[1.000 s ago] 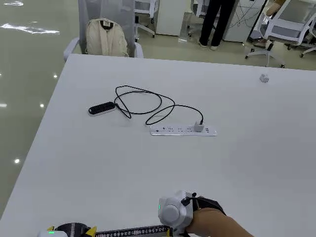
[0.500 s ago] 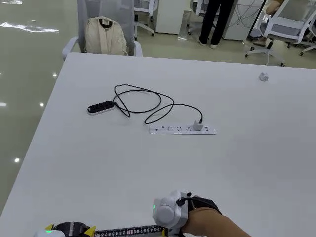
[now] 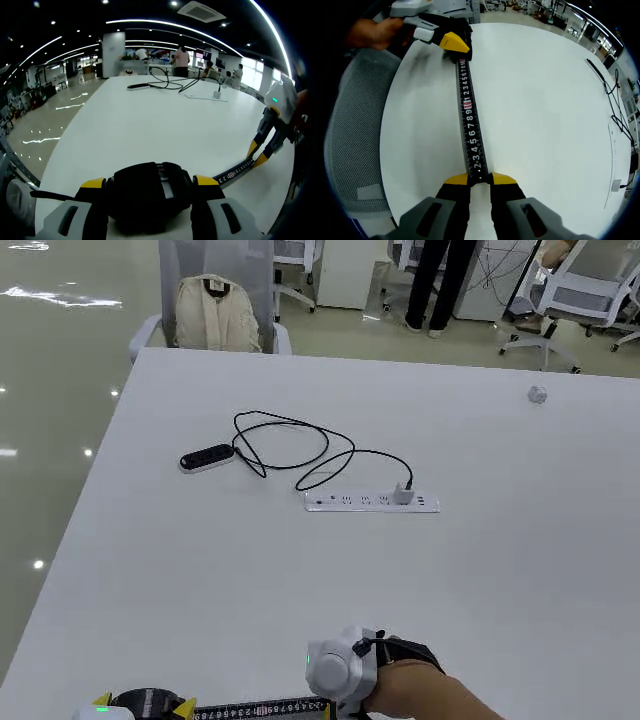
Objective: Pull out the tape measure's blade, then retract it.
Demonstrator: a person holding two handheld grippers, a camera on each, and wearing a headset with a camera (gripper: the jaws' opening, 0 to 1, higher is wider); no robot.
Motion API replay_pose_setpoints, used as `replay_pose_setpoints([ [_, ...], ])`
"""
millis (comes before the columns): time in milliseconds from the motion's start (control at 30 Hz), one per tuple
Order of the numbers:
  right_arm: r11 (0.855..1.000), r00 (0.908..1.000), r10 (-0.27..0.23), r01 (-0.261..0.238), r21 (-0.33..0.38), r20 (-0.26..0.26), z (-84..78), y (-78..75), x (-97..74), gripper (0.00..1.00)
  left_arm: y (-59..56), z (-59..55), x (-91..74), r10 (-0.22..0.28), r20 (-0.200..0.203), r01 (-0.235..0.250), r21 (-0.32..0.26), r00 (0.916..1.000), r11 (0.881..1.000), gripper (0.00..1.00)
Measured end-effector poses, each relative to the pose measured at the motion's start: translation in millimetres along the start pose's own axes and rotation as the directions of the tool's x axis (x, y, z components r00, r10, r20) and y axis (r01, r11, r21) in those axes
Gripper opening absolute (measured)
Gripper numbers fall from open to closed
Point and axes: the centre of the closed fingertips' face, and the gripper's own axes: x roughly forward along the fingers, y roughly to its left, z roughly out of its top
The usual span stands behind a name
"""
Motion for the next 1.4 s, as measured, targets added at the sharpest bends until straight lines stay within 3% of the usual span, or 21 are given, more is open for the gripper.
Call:
replay_pose_setpoints([
  [1400, 1.0, 0.9998, 0.013, -0.013, -0.011, 0.013, 21.6, 1.9, 7.7, 0.15, 1.2, -0.4, 0.3, -0.008, -0.001, 0.008, -0.005, 1.0, 1.0, 0.64],
])
